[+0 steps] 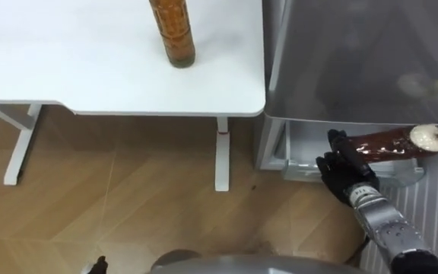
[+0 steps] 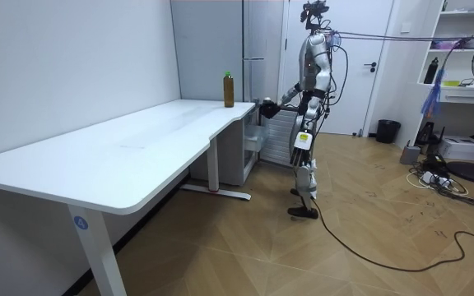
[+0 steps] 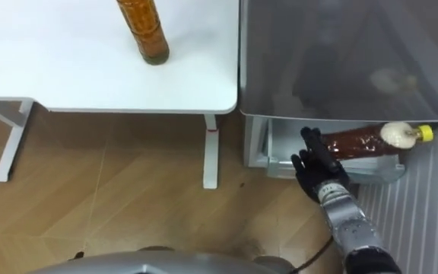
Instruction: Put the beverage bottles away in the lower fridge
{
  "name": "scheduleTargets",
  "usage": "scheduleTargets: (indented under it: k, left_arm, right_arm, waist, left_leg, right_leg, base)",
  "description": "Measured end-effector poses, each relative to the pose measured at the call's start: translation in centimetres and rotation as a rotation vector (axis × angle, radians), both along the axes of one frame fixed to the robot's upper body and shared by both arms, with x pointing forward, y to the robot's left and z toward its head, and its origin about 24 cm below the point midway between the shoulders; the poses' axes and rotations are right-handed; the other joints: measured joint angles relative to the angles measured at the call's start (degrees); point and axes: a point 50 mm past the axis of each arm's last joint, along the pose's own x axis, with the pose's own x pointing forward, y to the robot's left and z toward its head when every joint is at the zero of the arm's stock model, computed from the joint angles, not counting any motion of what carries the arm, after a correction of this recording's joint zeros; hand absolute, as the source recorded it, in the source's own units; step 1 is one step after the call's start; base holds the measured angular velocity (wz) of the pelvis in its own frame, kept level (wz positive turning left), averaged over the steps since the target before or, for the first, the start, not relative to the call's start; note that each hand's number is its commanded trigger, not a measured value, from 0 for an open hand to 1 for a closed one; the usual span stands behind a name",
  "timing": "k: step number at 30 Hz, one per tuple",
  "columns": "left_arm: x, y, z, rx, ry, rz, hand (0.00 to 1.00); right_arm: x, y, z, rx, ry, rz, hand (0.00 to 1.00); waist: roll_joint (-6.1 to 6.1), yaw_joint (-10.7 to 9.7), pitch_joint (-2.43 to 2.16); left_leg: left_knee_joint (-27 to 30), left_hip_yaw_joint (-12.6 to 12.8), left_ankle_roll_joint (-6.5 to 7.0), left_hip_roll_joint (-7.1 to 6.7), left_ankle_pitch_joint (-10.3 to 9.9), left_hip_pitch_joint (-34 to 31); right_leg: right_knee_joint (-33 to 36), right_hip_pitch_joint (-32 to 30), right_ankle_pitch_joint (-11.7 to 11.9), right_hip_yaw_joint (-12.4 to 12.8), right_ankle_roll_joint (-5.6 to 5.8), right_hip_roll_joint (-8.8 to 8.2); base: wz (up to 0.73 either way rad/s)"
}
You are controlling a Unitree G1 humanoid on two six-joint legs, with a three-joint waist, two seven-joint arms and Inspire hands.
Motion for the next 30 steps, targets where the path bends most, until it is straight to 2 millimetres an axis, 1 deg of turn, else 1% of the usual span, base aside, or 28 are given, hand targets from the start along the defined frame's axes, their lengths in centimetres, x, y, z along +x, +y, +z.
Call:
scheduleTargets:
  k: [2, 5, 7, 8, 11, 13, 16, 18, 19, 20, 22, 23, 25, 26, 28, 29, 30]
  left_arm:
    - [1.0, -0.1, 0.0, -0.006, -0.021, -0.010, 0.00]
    - [1.9, -0.2, 0.0, -0.023, -0.033, -0.038, 0.00]
    - [2.5, -0.1, 0.1, -0.023, -0.041, -0.042, 0.00]
    - [2.7, -0.1, 0.1, -0.025, -0.042, -0.044, 0.00]
    - [4.2, 0.2, 0.1, -0.028, -0.053, -0.052, 0.00]
    - [5.0, 0.3, 0.1, -0.022, -0.057, -0.068, 0.00]
    - [6.3, 0.1, 0.3, -0.019, -0.077, -0.102, 0.00]
    - [7.2, -0.1, 0.4, -0.026, -0.102, -0.116, 0.00]
    - [7.9, -0.2, 0.5, -0.035, -0.125, -0.102, 0.00]
    - [8.2, -0.2, 0.6, -0.037, -0.133, -0.097, 0.00]
    - [8.6, -0.1, 0.6, -0.043, -0.140, -0.077, 0.00]
    - [8.6, -0.1, 0.6, -0.044, -0.138, -0.074, 0.00]
    - [8.6, -0.1, 0.5, -0.041, -0.124, -0.079, 0.00]
    - [8.5, 0.0, 0.5, -0.039, -0.121, -0.079, 0.00]
    - [8.6, 0.0, 0.6, -0.036, -0.122, -0.087, 0.00]
    - [8.8, -0.1, 0.6, -0.035, -0.125, -0.097, 0.00]
    - [8.9, -0.1, 0.6, -0.035, -0.126, -0.100, 0.00]
  right_arm:
    - [1.2, -0.3, 0.0, -0.007, 0.008, -0.007, 1.00]
    - [2.4, -0.6, 0.2, -0.009, 0.009, -0.023, 1.00]
    - [2.7, -1.0, 0.3, -0.013, 0.015, -0.041, 1.00]
    - [3.0, -1.2, 0.4, -0.015, 0.014, -0.048, 1.00]
    - [4.6, -1.7, 1.1, -0.025, 0.000, -0.076, 1.00]
    - [4.9, -1.9, 1.2, -0.027, 0.016, -0.086, 1.00]
    - [5.5, -2.1, 1.4, -0.040, 0.027, -0.078, 1.00]
    - [6.2, -2.2, 1.9, -0.045, 0.020, -0.079, 1.00]
    - [7.0, -2.4, 2.6, -0.054, 0.000, -0.074, 1.00]
    - [7.4, -2.5, 2.9, -0.060, -0.011, -0.072, 1.00]
    - [8.8, -2.7, 4.2, -0.076, -0.053, -0.061, 1.00]
    - [9.0, -2.8, 4.4, -0.079, -0.060, -0.059, 1.00]
    - [9.1, -3.5, 4.8, -0.099, -0.060, -0.055, 1.00]
    - [9.1, -3.6, 4.8, -0.104, -0.059, -0.051, 1.00]
    - [9.2, -3.9, 5.1, -0.120, -0.061, -0.041, 1.00]
    - [9.5, -3.9, 5.4, -0.125, -0.069, -0.039, 1.00]
    - [9.7, -4.0, 5.6, -0.126, -0.075, -0.038, 1.00]
  waist:
    - [-0.21, -0.2, 0.13]
    - [-0.41, -0.4, 0.26]
    - [-1.05, -0.4, 0.67]
    - [-1.19, -0.3, 0.77]
    - [-1.46, 0.2, 0.94]
    - [-1.47, 0.3, 0.98]
    - [-1.44, 1.2, 1.23]
    - [-1.19, 1.7, 1.93]
    - [-0.90, 1.7, 2.46]
    - [-0.86, 1.7, 2.56]
    - [-0.72, 2.2, 2.67]
    - [-0.69, 2.5, 2.69]
    - [-0.62, 3.7, 2.77]
    - [-0.63, 3.9, 2.78]
    - [-0.76, 4.7, 2.86]
    - [-0.87, 4.9, 2.90]
    - [-0.86, 5.2, 2.90]
  left_leg:
    - [0.0, -0.8, 0.11, -0.40, 0.6, -2.1]
    - [0.2, -1.1, 0.34, -0.76, 1.2, -4.8]
    - [0.3, -1.2, 0.50, -0.98, 1.5, -6.2]
    - [0.4, -1.3, 0.56, -1.08, 1.7, -6.9]
    - [1.8, -1.5, 0.75, -1.47, 2.0, -11.1]
    - [2.5, -1.5, 0.86, -1.68, 2.1, -12.8]
    - [4.5, -1.7, 0.88, -1.92, 2.1, -16.1]
    - [6.1, -1.9, 0.89, -2.14, 2.1, -18.4]
    - [7.3, -2.5, 0.99, -2.51, 2.2, -20.5]
    - [7.8, -2.5, 1.16, -2.68, 2.3, -21.8]
    - [10.9, -2.6, 1.27, -3.21, 2.3, -26.5]
    - [11.6, -2.6, 1.27, -3.32, 2.3, -27.4]
    - [13.8, -3.0, 1.30, -3.96, 2.3, -29.9]
    - [14.3, -3.1, 1.32, -4.16, 2.3, -30.6]
    - [16.1, -3.6, 1.43, -4.90, 2.2, -33.4]
    - [17.2, -3.6, 1.46, -4.98, 2.2, -35.2]
    - [17.8, -3.6, 1.45, -5.22, 2.2, -36.1]
  right_leg:
    - [0.3, -1.7, 0.0, -1.0, 0.00, -0.45]
    - [1.3, -4.4, 0.0, -1.7, 0.00, -1.07]
    - [2.3, -6.4, 0.0, -1.9, 0.00, -1.43]
    - [2.3, -7.0, 0.0, -2.0, 0.01, -1.55]
    - [4.7, -11.8, 0.2, -2.1, 0.02, -2.16]
    - [5.3, -13.4, 0.2, -2.4, 0.02, -2.51]
    - [7.4, -16.5, 0.2, -2.4, 0.01, -2.99]
    - [8.9, -18.6, 0.1, -2.5, -0.02, -3.41]
    - [10.4, -20.7, 0.0, -2.6, -0.12, -3.78]
    - [11.1, -21.9, -0.2, -2.6, -0.17, -4.04]
    - [14.3, -26.6, -0.6, -2.4, -0.26, -4.87]
    - [15.0, -27.5, -0.6, -2.4, -0.30, -5.02]
    - [17.5, -29.7, -1.3, -2.4, -0.26, -5.83]
    - [18.3, -30.3, -1.6, -2.4, -0.27, -6.09]
    - [21.2, -33.2, -3.0, -2.5, -0.28, -7.18]
    - [22.7, -35.0, -3.3, -2.5, -0.43, -7.60]
    - [23.3, -35.9, -3.4, -2.5, -0.49, -7.68]
  base:
    - [0.22]
    - [0.13]
    - [0.09]
    - [0.06]
    - [0.00]
    - [0.00]
    - [0.02]
    - [0.10]
    - [0.14]
    - [0.19]
    - [0.11]
    - [0.08]
    - [0.18]
    - [0.28]
    - [0.28]
    - [0.17]
    - [0.11]
